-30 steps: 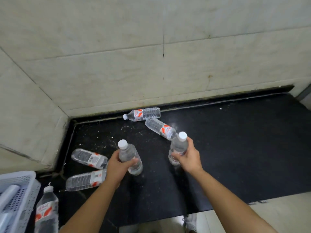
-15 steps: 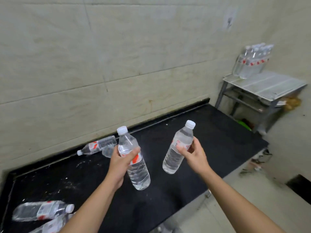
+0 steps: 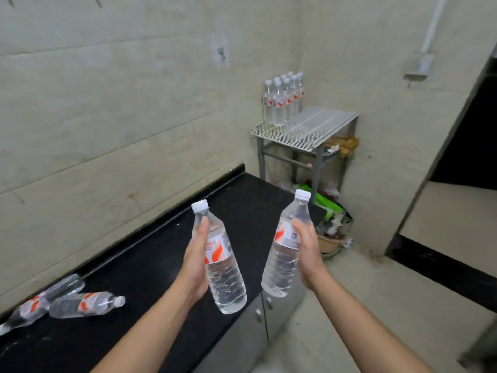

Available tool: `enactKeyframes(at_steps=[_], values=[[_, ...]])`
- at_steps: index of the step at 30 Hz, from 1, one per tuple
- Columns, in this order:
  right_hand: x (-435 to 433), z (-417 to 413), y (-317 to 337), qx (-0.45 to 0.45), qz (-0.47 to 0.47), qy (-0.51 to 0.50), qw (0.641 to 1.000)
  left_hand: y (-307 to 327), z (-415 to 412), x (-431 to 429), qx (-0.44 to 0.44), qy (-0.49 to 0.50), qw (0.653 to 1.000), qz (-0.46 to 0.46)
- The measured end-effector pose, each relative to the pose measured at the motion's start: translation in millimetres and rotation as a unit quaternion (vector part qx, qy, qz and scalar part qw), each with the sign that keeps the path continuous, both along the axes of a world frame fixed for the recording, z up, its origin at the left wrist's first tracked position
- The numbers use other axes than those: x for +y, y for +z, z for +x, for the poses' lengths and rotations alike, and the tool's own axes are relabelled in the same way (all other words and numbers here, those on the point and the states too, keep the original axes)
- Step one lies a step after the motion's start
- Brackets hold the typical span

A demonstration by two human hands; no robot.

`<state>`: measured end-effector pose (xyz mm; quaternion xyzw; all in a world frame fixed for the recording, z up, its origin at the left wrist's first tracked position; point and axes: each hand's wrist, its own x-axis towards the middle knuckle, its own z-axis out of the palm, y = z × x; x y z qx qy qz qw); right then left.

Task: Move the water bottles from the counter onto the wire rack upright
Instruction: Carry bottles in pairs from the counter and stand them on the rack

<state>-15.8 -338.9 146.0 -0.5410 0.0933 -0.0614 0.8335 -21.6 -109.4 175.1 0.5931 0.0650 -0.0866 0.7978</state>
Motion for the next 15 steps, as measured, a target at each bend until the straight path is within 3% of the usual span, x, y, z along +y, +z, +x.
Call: enactKeyframes(at_steps=[7,15], values=[[-168,19,14,0.010,-0.055,-0.052,0.997,9,54,-177,-0.048,-0.006,0.997,0.062],[-276,79,29,0.015,-0.182,-0.100,0.978,23,125,-297,-0.099,0.024,0.989,0.106]])
